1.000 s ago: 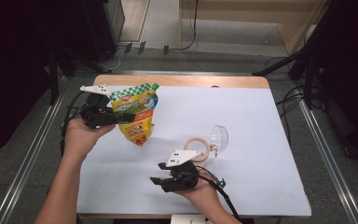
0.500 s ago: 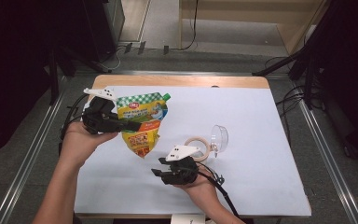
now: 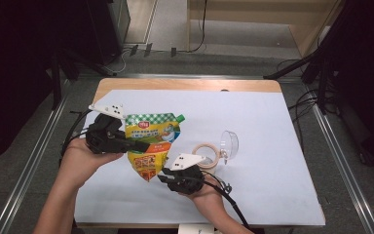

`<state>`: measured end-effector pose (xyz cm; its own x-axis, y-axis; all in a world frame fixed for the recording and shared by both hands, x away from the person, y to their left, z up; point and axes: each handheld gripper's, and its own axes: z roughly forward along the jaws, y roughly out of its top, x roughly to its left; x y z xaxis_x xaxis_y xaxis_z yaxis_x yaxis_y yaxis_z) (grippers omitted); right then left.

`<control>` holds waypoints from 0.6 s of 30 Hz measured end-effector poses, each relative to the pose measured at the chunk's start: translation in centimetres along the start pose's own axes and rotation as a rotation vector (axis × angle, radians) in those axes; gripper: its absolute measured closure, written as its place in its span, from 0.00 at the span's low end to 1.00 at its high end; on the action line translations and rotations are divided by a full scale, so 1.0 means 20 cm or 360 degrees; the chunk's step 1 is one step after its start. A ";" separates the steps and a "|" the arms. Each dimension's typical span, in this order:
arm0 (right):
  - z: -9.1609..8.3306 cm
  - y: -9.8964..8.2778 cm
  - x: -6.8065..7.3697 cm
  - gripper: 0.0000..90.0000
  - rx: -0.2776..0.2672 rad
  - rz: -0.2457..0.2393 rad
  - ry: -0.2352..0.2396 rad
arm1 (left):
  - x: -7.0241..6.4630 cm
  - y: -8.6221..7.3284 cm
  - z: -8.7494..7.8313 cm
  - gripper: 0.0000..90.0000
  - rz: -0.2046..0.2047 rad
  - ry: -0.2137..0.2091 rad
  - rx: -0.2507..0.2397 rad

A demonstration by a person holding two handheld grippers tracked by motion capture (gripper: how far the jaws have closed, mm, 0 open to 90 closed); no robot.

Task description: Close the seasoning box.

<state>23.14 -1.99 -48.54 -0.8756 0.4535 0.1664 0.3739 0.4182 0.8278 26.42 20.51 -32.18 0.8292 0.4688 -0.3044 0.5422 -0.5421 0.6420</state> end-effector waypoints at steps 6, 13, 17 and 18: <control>0.01 -0.03 -0.03 0.82 -0.0031 0.0061 -0.0039 | -0.03 0.01 -0.01 1.00 -0.0017 -0.0113 -0.0013; 0.00 -0.05 -0.04 0.82 -0.0087 0.0065 -0.0110 | -0.08 0.04 0.00 1.00 -0.0023 -0.0186 0.0025; -0.01 -0.05 -0.02 0.81 -0.0127 0.0017 -0.0124 | -0.07 0.04 0.03 1.00 -0.0065 -0.0185 0.0023; -0.01 -0.05 -0.01 0.78 -0.0155 -0.0042 -0.0138 | -0.06 0.04 0.03 1.00 -0.0076 -0.0182 0.0025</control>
<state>22.76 -2.69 -49.27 -0.8535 0.5113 0.1001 0.3158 0.3548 0.8800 25.97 19.05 -31.78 0.8118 0.4125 -0.4133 0.5829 -0.5321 0.6140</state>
